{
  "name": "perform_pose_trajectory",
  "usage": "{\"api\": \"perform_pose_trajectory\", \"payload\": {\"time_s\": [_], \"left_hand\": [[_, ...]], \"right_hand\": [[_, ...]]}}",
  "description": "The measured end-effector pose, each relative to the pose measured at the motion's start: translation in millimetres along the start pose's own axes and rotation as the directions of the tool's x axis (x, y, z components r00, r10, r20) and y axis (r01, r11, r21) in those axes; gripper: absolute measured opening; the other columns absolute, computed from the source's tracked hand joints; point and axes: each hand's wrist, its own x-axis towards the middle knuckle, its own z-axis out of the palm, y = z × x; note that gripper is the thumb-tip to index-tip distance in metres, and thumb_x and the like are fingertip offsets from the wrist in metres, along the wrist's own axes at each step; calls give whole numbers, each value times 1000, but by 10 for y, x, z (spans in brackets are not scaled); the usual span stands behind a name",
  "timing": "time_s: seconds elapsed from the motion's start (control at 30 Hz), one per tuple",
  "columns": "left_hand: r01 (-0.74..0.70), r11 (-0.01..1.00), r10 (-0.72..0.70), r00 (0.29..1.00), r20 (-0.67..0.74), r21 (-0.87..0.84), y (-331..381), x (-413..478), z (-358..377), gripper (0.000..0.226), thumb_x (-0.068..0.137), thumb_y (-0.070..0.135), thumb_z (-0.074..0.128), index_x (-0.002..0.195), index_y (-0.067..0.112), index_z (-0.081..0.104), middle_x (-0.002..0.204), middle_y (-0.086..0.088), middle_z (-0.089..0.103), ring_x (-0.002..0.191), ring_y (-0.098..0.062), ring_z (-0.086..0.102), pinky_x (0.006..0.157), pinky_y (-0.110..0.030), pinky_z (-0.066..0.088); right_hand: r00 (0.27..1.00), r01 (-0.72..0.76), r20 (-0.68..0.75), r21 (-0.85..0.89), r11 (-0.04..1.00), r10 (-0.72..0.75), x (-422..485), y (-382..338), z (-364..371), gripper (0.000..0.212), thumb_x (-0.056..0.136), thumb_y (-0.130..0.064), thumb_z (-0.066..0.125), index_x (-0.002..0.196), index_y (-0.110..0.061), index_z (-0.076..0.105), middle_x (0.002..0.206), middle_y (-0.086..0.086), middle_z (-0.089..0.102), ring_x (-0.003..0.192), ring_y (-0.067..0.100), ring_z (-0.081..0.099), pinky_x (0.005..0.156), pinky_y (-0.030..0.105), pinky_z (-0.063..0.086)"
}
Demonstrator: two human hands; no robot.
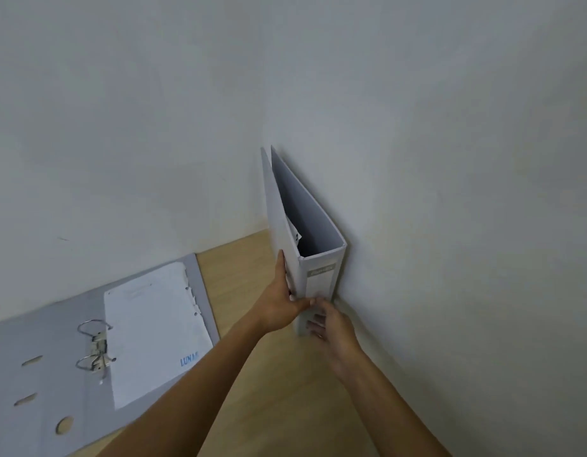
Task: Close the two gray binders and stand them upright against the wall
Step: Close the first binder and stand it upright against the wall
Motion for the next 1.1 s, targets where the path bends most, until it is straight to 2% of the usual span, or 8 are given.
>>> {"api": "perform_pose_trajectory", "payload": {"time_s": [0.1,0.3,0.53,0.7,0.77,0.83,0.93,1.1], "left_hand": [[7,1000,-7,1000,-12,3,24,194,-63,122,85,24,79,160,25,-17,165,-1,29,148,-25,37,117,-49,39],[16,1000,-16,999,27,11,19,487,-280,116,87,24,77,161,27,-12,167,0,27,148,-24,37,118,-46,38],[31,999,-30,999,-21,41,-15,491,-252,109,91,27,71,161,23,-12,162,-6,36,145,-26,42,116,-47,41],[101,989,-90,990,-105,107,-16,357,-185,88,93,30,68,162,13,15,159,-10,42,137,-29,53,108,-46,48],[143,982,-134,988,-83,120,-19,245,-194,80,95,27,66,160,12,22,159,-9,42,134,-28,55,104,-47,51],[185,980,-182,982,-50,79,-20,86,-226,72,97,21,63,159,12,28,158,-9,44,127,-26,57,97,-44,55],[215,977,-214,976,-35,5,-27,-225,-266,55,99,17,60,151,11,43,148,-11,54,121,-25,60,93,-44,57],[236,968,-243,967,-77,-87,-94,-899,-290,39,100,18,57,139,12,56,133,-8,66,118,-27,67,96,-45,55]], "right_hand": [[1000,7,-12,100,995,-6,142,-80,104,33,96,-32,58,122,-12,64,103,4,67,99,23,65,77,31,52],[999,19,41,50,999,-21,329,-137,244,20,100,-21,48,96,-31,65,101,-10,67,97,11,65,74,29,51],[996,31,86,21,999,-33,377,-165,210,22,96,-19,51,108,-25,68,113,-6,69,111,15,65,87,35,52],[990,34,141,-69,997,-25,323,-216,93,29,98,-29,53,127,-27,53,116,-6,61,107,15,62,100,43,49],[982,59,185,-105,993,-39,233,-251,55,20,97,-29,56,116,-25,59,120,-3,60,106,14,61,98,41,49],[973,104,221,-140,985,-72,119,-257,22,23,95,-29,60,118,-25,62,122,-2,61,109,15,61,96,39,48],[956,202,256,-223,954,-143,-63,-220,-11,54,93,-28,64,144,-18,49,135,3,59,120,20,58,103,41,47],[917,301,343,-254,919,-206,-465,-31,29,48,95,-28,64,140,-19,53,132,1,60,121,19,59,107,45,46]]}}
